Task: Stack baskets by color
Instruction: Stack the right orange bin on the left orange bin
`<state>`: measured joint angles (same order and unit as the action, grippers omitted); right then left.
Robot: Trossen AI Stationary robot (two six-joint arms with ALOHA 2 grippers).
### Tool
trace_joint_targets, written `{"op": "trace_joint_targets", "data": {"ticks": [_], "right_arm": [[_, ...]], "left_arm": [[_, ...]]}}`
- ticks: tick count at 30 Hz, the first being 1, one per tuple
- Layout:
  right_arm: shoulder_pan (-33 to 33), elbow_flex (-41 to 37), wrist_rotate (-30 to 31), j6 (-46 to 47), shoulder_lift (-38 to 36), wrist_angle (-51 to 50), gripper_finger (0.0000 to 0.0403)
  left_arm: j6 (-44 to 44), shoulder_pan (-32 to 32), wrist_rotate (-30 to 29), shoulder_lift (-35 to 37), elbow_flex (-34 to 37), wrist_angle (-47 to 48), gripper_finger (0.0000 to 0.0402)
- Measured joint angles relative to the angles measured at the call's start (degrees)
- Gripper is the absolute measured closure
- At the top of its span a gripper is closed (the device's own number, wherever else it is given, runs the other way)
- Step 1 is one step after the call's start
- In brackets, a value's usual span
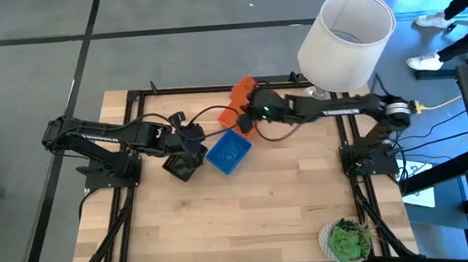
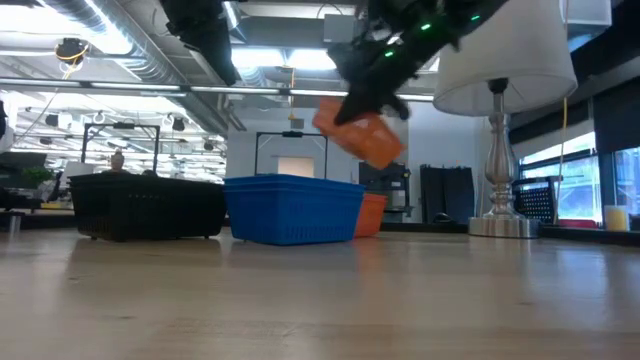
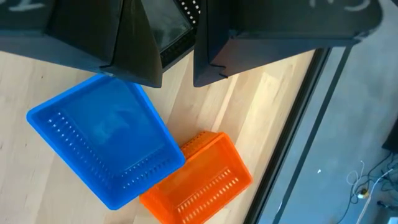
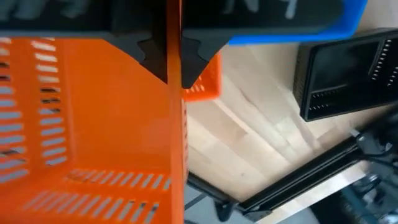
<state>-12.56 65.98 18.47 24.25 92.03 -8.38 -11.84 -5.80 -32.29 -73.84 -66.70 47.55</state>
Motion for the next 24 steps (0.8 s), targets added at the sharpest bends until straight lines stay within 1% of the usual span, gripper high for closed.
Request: {"op": "trace_joint_targets", "data": {"ticks": [3, 5, 7, 11, 15, 24], "right_arm": [[-1.7, 5.3, -5.6, -2.0, 5.9, 0.0, 0.0403], [-2.5, 8.2, -8.0, -2.7, 9.8, -0.7, 0.0403], [-2.8, 10.8, -9.6, -2.9, 13.1, -2.5, 0.0403], [-3.3, 15.3, -10.6, -2.3, 17.6, -9.8, 0.0403], [-3.3, 17.4, -10.6, -1.5, 19.2, -15.1, 0.0403], [-3.3, 17.6, -10.6, 1.2, 19.1, -22.7, 0.0403]], "left_arm": [[0.0, 0.0, 0.0, 0.0, 0.0, 0.0, 0.0317], [0.0, 0.0, 0.0, 0.0, 0.0, 0.0, 0.0317], [0.0, 0.0, 0.0, 0.0, 0.0, 0.0, 0.0317], [0.0, 0.0, 0.0, 0.0, 0.0, 0.0, 0.0317], [0.0, 0.0, 0.0, 0.0, 0.0, 0.9, 0.0317], [0.0, 0.0, 0.0, 0.0, 0.0, 1.1, 0.0317]]}}
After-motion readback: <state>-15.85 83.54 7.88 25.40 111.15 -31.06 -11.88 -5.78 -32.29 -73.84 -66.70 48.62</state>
